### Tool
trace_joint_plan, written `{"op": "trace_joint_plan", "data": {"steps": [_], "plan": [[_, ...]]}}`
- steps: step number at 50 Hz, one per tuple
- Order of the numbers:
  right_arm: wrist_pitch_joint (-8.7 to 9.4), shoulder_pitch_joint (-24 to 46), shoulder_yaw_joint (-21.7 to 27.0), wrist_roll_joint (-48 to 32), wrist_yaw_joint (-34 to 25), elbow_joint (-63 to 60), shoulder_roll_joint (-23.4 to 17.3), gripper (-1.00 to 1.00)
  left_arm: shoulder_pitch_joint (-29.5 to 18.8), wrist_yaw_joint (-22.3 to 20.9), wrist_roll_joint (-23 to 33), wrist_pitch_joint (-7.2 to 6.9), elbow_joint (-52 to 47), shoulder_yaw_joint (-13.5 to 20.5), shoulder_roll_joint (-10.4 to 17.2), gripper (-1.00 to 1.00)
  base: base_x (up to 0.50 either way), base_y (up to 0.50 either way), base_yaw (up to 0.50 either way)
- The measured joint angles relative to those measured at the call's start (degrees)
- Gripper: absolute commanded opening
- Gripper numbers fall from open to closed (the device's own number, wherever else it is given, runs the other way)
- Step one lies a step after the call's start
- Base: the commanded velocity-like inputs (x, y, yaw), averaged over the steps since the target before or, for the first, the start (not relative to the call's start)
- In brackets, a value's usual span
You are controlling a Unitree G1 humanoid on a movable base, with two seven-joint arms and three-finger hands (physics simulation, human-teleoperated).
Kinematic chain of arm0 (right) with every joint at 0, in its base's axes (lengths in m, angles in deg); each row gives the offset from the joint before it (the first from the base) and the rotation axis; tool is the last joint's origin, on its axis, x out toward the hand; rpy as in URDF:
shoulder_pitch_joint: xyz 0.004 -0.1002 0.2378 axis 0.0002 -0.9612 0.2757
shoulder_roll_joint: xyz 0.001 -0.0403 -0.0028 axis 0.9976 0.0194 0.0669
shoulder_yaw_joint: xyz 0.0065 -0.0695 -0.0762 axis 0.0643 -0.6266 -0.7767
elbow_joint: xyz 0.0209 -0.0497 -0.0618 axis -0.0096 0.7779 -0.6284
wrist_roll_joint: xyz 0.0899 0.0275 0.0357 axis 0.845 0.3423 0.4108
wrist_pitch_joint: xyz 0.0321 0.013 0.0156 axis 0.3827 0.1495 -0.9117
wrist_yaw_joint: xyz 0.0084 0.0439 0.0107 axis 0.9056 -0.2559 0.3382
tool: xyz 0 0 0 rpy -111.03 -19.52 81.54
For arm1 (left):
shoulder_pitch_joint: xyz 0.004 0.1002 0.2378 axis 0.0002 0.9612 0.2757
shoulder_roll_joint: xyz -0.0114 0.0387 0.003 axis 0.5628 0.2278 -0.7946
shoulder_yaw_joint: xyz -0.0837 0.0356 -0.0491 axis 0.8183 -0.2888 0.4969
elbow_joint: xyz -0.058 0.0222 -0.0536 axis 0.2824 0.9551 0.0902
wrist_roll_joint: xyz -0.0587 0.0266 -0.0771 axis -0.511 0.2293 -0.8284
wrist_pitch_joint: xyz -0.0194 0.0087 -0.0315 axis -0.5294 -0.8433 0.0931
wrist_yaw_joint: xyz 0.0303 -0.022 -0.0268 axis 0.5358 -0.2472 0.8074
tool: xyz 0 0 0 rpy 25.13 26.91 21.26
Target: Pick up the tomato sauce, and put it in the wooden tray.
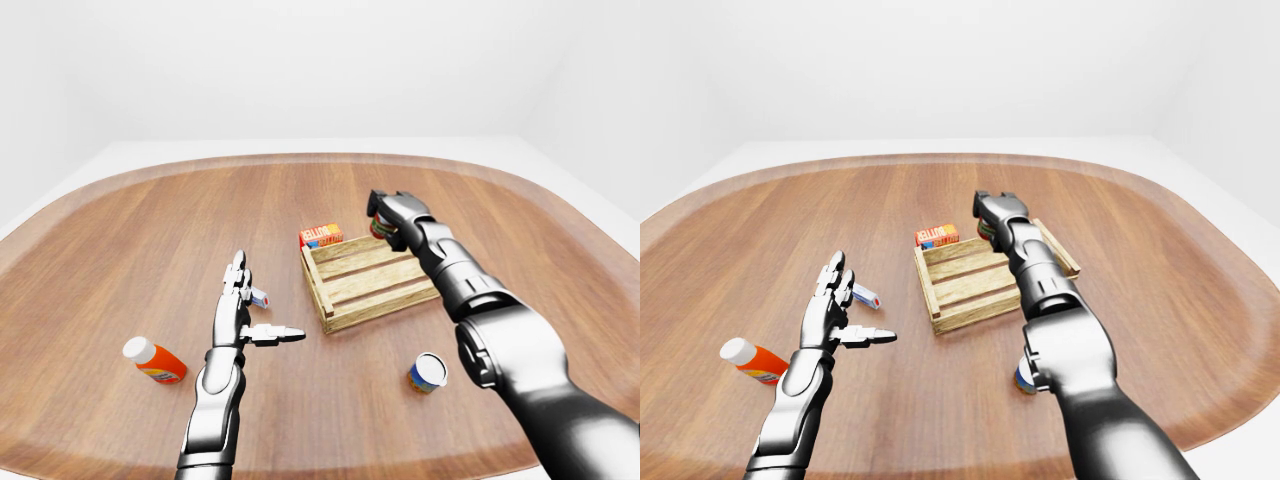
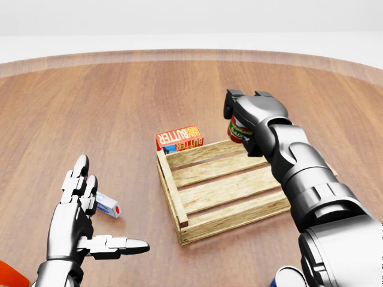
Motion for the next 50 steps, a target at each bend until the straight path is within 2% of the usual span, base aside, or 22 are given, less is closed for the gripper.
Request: {"op": "trace_joint_plan", "data": {"steps": [15,50], "plan": [[0.0,0.5,0.4,-3.6,0.2,4.0,1.4,-1.0,0.0,0.0,0.0,0.0,0.0,0.0,0.0,1.0,0.0,0.0,0.0],[0.0,-4.3,1.3,-10.8,1.4,5.7,1.1,-1.0,0.0,0.0,0.0,-0.01,0.0,0.0,0.0,1.0,0.0,0.0,0.0]]}}
